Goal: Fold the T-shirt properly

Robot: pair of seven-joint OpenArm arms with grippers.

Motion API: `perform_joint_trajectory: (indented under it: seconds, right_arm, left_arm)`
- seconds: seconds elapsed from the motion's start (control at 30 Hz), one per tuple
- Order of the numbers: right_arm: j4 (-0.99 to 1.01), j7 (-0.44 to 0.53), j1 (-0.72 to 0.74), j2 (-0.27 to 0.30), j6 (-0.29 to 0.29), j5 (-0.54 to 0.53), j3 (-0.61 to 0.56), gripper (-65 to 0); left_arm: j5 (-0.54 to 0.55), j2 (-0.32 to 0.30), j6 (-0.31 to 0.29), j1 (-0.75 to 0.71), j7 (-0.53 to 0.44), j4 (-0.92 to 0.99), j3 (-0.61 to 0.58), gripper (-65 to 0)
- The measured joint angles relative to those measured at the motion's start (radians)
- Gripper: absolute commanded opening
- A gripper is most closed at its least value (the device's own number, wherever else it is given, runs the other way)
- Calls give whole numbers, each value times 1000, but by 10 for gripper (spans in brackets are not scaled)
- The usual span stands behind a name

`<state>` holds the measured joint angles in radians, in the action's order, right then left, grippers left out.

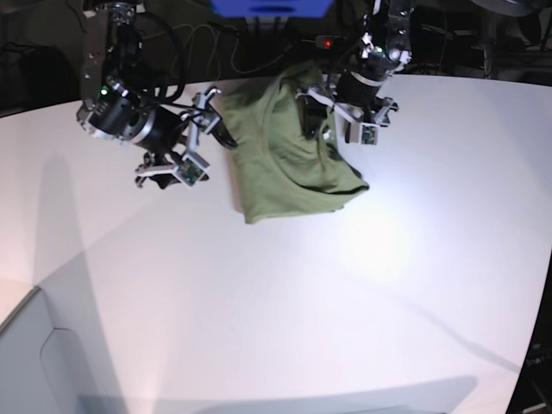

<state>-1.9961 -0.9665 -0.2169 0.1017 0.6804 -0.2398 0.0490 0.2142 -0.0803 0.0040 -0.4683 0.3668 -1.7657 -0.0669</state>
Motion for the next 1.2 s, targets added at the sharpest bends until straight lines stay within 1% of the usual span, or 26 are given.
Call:
perform_joint_trajectory:
  seconds: [0.1, 0.13, 0.27, 0.37, 0.43, 0.47, 0.53, 0.67, 0.7, 0.77, 0.8, 0.87, 0.97, 1.1, 1.2]
  right_arm:
    - [0, -1, 6, -26, 0, 0, 0, -253]
    - [0, -1, 14, -28, 0, -1, -3, -254]
    - [0, 0, 42, -32, 0, 0, -4, -254]
    - [37, 9, 70, -35, 0, -6, -3, -255]
    - [96, 0, 97, -41, 0, 2, -3, -280]
    - [124, 1, 107, -49, 0, 6, 0, -312]
    - [173, 6, 122, -63, 0, -5, 0, -410]
    - [278, 2, 174, -97, 0, -1, -1, -645]
    - [296, 3, 187, -99, 0, 0, -3, -650]
    - [335, 10, 209, -98, 0, 2, -16, -640]
    - [358, 12, 217, -97, 0, 2, -27, -648]
    - [404, 46, 225, -100, 0, 2, -48, -650]
    - [477, 109, 225, -99, 0, -1, -54, -650]
    - [548, 170, 225, -98, 0, 0, -52, -650]
    - [544, 200, 225, -75, 0, 2, -50, -650]
  left_arm:
    - [0, 0, -1, 6, -9, 26, 0, -212]
    - [0, 1, -2, 12, -28, 37, 0, -212]
    - [0, 2, -6, 26, -30, 55, 0, -212]
    - [0, -1, -5, 31, -27, 58, 0, -212]
    - [0, -3, -6, 30, -27, 58, 0, -213]
    - [0, -3, -6, 30, -26, 58, 3, -213]
    - [0, -3, -8, 30, -26, 58, 4, -213]
    - [0, -3, -8, 24, -31, 58, 5, -213]
    - [0, -3, -8, 24, -30, 58, 6, -213]
    - [0, -3, -8, 24, -30, 58, 6, -213]
    - [0, -3, -8, 24, -30, 56, 6, -213]
    - [0, -3, -8, 24, -25, 53, 7, -212]
    - [-1, -4, 2, 15, 6, 22, 7, -208]
    - [-1, -6, 14, -22, 4, -79, 12, -208]
    - [4, -5, 6, -56, 5, -151, 11, -208]
